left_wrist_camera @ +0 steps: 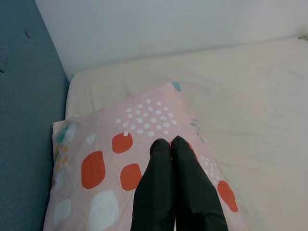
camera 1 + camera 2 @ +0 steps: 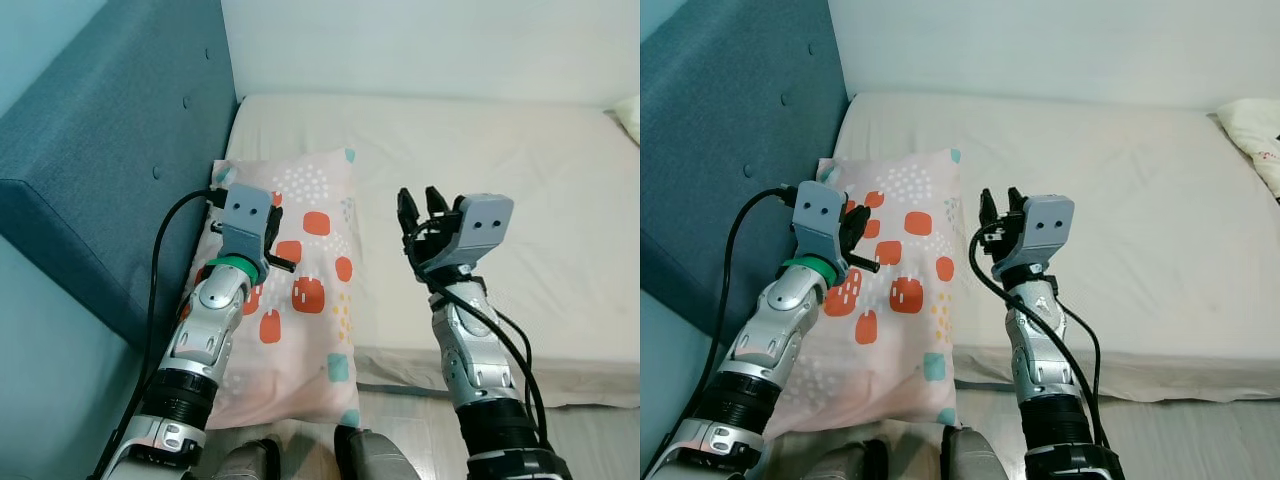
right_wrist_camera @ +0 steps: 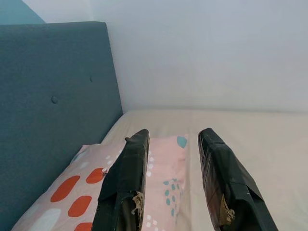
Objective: Clean up the room
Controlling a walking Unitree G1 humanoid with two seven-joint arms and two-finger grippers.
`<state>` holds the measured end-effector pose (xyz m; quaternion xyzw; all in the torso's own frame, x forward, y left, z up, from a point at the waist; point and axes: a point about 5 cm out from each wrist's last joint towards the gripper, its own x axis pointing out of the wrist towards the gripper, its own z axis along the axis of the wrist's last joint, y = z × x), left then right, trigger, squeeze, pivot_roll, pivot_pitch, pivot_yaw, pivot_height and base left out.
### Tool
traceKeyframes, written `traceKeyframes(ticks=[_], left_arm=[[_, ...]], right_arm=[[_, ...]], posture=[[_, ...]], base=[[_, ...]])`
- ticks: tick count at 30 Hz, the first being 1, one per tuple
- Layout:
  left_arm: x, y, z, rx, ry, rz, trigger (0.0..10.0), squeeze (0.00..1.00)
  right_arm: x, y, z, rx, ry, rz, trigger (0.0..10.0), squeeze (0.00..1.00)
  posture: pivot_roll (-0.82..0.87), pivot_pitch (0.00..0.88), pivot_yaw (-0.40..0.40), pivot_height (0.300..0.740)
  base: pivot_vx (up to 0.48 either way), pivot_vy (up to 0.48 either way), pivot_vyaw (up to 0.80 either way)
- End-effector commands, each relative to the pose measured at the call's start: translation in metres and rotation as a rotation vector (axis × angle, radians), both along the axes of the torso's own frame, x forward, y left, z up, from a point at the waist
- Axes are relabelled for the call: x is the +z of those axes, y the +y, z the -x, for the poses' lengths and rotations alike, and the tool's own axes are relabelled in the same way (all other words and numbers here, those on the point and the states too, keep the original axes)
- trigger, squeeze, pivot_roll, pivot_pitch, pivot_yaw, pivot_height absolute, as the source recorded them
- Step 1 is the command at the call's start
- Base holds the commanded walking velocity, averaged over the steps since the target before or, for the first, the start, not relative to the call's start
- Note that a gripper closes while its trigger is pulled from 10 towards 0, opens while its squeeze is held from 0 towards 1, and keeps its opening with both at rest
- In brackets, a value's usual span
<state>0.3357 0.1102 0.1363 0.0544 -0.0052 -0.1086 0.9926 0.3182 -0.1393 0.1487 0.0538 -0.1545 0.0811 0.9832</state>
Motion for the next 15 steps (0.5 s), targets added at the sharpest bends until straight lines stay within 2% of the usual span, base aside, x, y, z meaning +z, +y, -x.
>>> traceKeyframes(ticks=[1, 14, 15], left_arm=[[-0.0059, -0.0008, 0.0013, 0.003, 0.015, -0.011, 10.0, 0.0], [-0.0045, -0.0037, 0.0013, -0.012, -0.003, -0.013, 10.0, 0.0], [-0.004, -0.0038, 0.0011, -0.014, -0.009, -0.015, 10.0, 0.0]], right_arm=[[-0.0047, 0.0012, -0.0007, 0.01, 0.026, 0.001, 10.0, 0.0], [-0.0051, 0.0045, -0.0008, 0.021, 0.027, -0.004, 10.0, 0.0], [-0.0055, 0.0046, -0.0008, 0.022, 0.028, -0.004, 10.0, 0.0]], posture=[[-0.08, 0.0, 0.028, 0.74], [-0.08, 0.0, 0.031, 0.74], [-0.08, 0.0, 0.031, 0.74]], base=[[0.0, 0.0, 0.0], [0.0, 0.0, 0.0], [0.334, 0.0, 0.0]])
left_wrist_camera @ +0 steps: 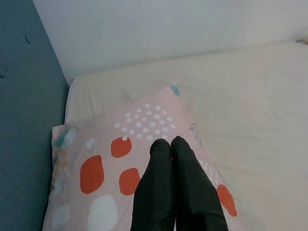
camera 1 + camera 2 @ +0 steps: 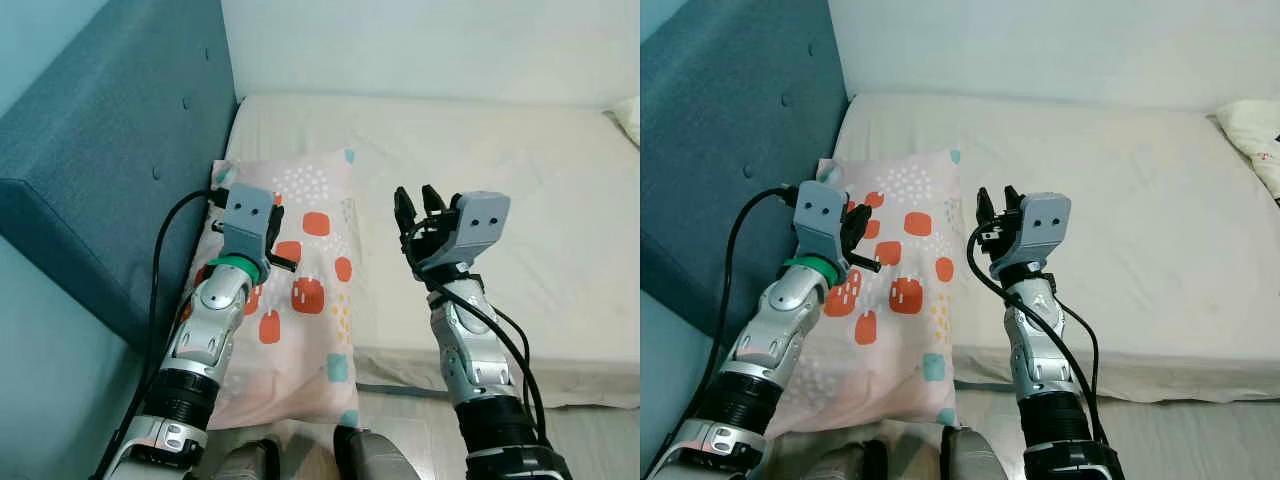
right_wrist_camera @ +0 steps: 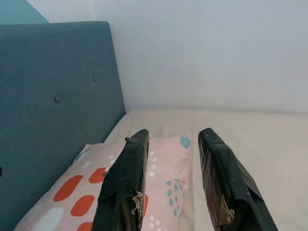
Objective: Clean up the room
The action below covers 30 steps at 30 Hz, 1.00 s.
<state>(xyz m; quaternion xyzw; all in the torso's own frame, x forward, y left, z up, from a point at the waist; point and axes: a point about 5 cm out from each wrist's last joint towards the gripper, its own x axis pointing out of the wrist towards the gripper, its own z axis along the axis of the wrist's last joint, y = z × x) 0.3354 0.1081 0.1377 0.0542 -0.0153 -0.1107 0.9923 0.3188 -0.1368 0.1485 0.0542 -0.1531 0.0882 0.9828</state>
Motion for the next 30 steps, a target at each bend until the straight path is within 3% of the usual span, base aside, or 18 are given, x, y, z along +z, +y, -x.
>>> traceKeyframes(ticks=[1, 21, 30], left_arm=[[-0.0051, -0.0017, 0.0007, -0.009, 0.006, -0.019, 10.0, 0.0], [-0.0033, -0.003, -0.0005, -0.011, -0.004, -0.016, 10.0, 0.0], [-0.0038, -0.0028, -0.0001, -0.006, -0.002, -0.002, 10.0, 0.0]], right_arm=[[-0.0054, 0.0022, -0.0003, 0.008, 0.028, -0.005, 10.0, 0.0], [-0.0073, 0.001, -0.0008, 0.008, 0.036, -0.002, 10.0, 0.0], [-0.008, 0.0009, -0.0005, 0.01, 0.038, 0.001, 10.0, 0.0]], posture=[[-0.08, 0.0, 0.031, 0.74], [-0.08, 0.0, 0.03, 0.74], [-0.08, 0.0, 0.029, 0.74]], base=[[0.352, 0.0, 0.0], [0.48, 0.0, 0.0], [0.143, 0.0, 0.0]])
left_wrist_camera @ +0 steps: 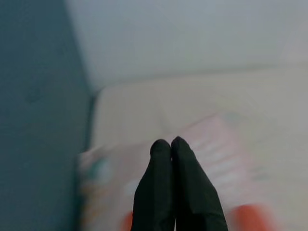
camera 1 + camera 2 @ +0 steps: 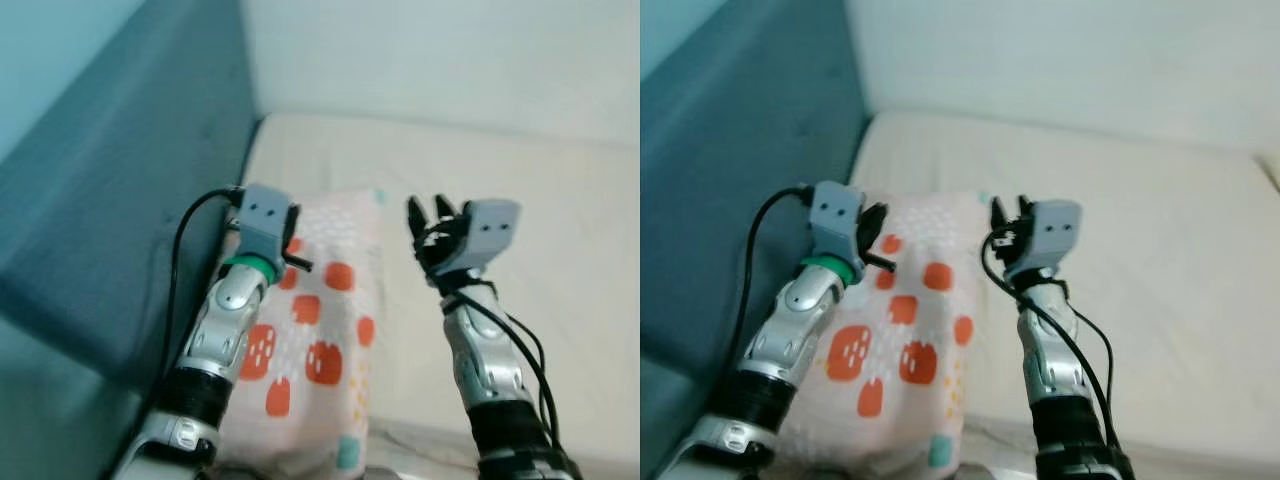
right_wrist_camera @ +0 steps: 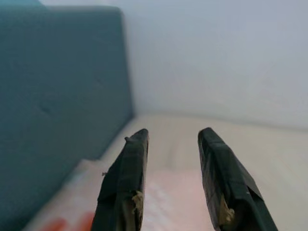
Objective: Clean up the room
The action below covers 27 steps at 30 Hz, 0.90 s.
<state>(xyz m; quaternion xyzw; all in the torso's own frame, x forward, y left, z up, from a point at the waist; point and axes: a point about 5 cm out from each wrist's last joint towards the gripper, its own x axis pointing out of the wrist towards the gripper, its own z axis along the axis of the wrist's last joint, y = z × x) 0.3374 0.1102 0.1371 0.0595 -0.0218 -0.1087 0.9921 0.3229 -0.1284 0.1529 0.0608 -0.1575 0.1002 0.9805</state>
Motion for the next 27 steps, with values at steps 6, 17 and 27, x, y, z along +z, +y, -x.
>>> traceKeyframes(ticks=[6, 17, 27], left_arm=[[-0.0031, -0.0047, 0.0027, -0.011, 0.012, 0.012, 10.0, 0.0], [-0.0044, -0.0054, 0.0036, -0.023, 0.015, 0.01, 10.0, 0.0], [-0.013, -0.0055, 0.0051, -0.04, 0.046, -0.067, 10.0, 0.0]], right_arm=[[-0.0127, -0.0073, 0.0044, -0.015, 0.047, 0.011, 10.0, 0.0], [-0.0131, -0.0067, 0.0044, -0.012, 0.049, 0.01, 10.0, 0.0], [-0.015, -0.0024, 0.0051, 0.006, 0.057, 0.006, 10.0, 0.0]], posture=[[-0.08, 0.002, 0.03, 0.74], [-0.08, 0.007, 0.028, 0.74], [-0.07, 0.011, 0.032, 0.74]], base=[[0.0, 0.0, 0.0], [0.0, 0.0, 0.0], [0.0, 0.0, 0.0]])
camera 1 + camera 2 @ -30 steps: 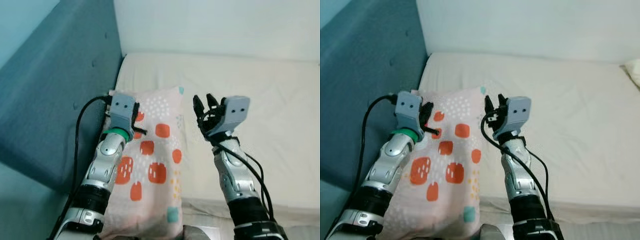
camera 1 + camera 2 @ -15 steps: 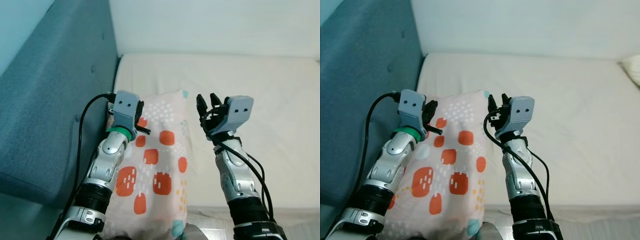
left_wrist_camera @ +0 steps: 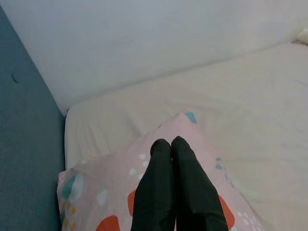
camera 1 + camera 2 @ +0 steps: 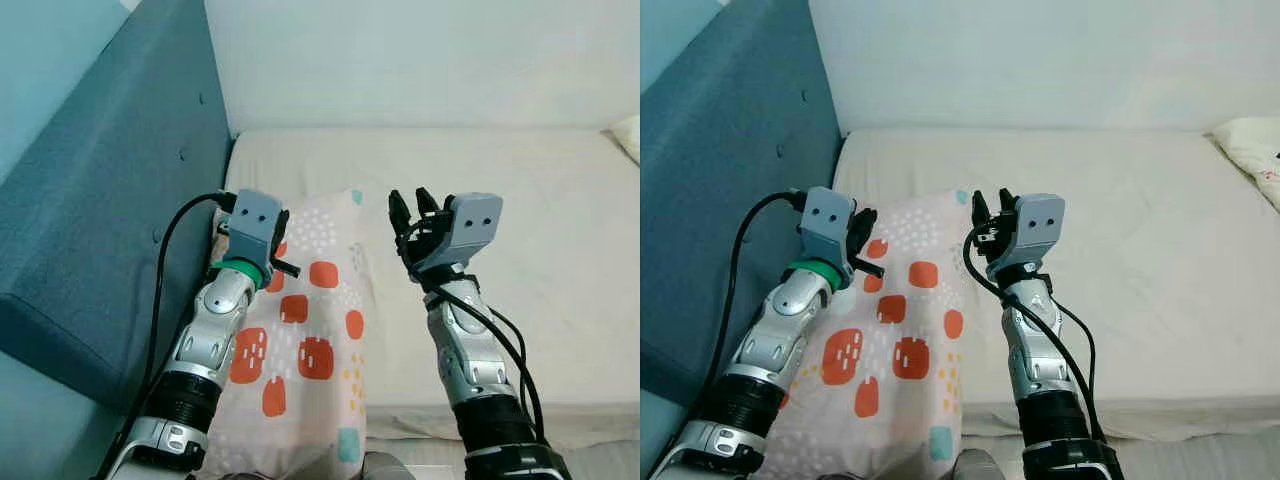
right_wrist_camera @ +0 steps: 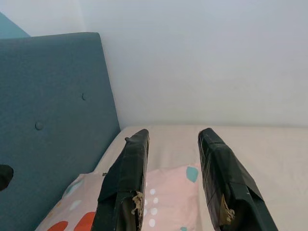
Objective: Clean up the room
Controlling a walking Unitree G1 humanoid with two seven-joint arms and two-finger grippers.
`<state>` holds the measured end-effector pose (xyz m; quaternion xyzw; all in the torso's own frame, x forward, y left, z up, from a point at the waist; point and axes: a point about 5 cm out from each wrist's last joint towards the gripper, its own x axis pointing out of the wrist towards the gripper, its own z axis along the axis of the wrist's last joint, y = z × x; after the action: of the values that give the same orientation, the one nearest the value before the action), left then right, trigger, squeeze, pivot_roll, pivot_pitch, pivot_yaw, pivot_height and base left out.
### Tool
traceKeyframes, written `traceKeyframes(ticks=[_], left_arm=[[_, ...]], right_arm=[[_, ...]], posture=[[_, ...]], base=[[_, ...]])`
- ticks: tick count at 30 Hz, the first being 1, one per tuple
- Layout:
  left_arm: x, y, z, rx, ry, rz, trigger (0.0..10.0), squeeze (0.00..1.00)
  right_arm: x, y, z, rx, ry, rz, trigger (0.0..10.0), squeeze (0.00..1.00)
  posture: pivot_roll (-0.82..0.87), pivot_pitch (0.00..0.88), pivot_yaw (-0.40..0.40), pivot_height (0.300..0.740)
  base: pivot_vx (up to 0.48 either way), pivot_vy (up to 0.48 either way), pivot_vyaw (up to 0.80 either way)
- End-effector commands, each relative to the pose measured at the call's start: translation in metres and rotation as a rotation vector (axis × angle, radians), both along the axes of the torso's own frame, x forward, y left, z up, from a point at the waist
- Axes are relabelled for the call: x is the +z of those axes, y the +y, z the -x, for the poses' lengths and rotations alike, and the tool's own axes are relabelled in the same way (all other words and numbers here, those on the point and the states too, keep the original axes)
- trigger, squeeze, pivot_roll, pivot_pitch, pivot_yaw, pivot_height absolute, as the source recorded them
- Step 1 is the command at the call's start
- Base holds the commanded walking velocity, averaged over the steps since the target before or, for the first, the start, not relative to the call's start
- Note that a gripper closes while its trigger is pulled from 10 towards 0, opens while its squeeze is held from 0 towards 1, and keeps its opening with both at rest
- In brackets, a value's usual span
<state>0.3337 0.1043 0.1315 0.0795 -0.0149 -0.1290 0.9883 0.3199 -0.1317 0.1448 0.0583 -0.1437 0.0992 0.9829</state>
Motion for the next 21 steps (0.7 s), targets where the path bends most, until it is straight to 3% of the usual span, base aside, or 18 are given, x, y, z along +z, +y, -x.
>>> traceKeyframes(ticks=[1, 6, 8, 9, 12, 13, 15, 16, 18, 20, 21], left_arm=[[-0.007, 0.001, 0.001, 0.0, 0.034, -0.025, 10.0, 0.0], [-0.031, -0.002, 0.001, 0.0, 0.126, -0.091, 10.0, 0.0], [-0.031, -0.002, 0.001, 0.0, 0.126, -0.091, 10.0, 0.0], [-0.047, -0.005, -0.003, -0.015, 0.206, -0.148, 10.0, 0.0], [-0.057, -0.003, -0.006, -0.008, 0.283, -0.179, 10.0, 0.0], [-0.057, -0.003, -0.006, -0.008, 0.283, -0.179, 10.0, 0.0], [-0.07, 0.007, -0.011, 0.058, 0.414, -0.175, 10.0, 0.0], [-0.07, 0.007, -0.011, 0.058, 0.414, -0.175, 10.0, 0.0], [-0.079, 0.015, -0.01, 0.076, 0.527, -0.187, 10.0, 0.0], [-0.082, 0.017, -0.009, 0.074, 0.557, -0.202, 10.0, 0.0], [-0.088, 0.019, -0.006, 0.053, 0.596, -0.227, 10.0, 0.24]], right_arm=[[-0.007, 0.001, 0.002, 0.007, 0.029, -0.002, 10.0, 0.0], [-0.015, 0.014, 0.005, 0.081, 0.069, -0.016, 10.0, 0.0], [-0.015, 0.014, 0.005, 0.081, 0.069, -0.016, 10.0, 0.0], [-0.023, 0.019, 0.007, 0.109, 0.106, -0.029, 10.0, 0.0], [-0.029, 0.023, 0.009, 0.128, 0.128, -0.033, 10.0, 0.0], [-0.029, 0.023, 0.009, 0.128, 0.128, -0.033, 10.0, 0.0], [-0.034, 0.029, 0.013, 0.155, 0.148, -0.029, 10.0, 0.0], [-0.034, 0.029, 0.013, 0.155, 0.148, -0.029, 10.0, 0.0], [-0.037, 0.033, 0.015, 0.162, 0.158, -0.028, 10.0, 0.0], [-0.037, 0.033, 0.016, 0.162, 0.159, -0.028, 10.0, 0.0], [-0.038, 0.032, 0.017, 0.158, 0.164, -0.029, 10.0, 0.0]], posture=[[-0.07, 0.011, 0.032, 0.74], [-0.06, 0.022, 0.031, 0.74], [-0.06, 0.022, 0.031, 0.74], [-0.04, 0.048, 0.019, 0.74], [-0.03, 0.056, 0.016, 0.74], [-0.03, 0.056, 0.016, 0.74], [-0.03, 0.082, 0.019, 0.74], [-0.03, 0.082, 0.019, 0.74], [-0.03, 0.117, 0.026, 0.74], [-0.03, 0.117, 0.026, 0.74], [-0.03, 0.143, 0.035, 0.74]], base=[[0.0, 0.0, 0.0], [0.0, 0.0, 0.0], [0.0, 0.0, 0.0], [0.0, 0.0, 0.0], [0.0, 0.0, 0.0], [0.0, 0.0, 0.0], [0.0, 0.0, 0.0], [0.0, 0.0, 0.0], [0.0, 0.0, 0.0], [0.0, 0.0, 0.0], [0.0, 0.0, 0.0]])
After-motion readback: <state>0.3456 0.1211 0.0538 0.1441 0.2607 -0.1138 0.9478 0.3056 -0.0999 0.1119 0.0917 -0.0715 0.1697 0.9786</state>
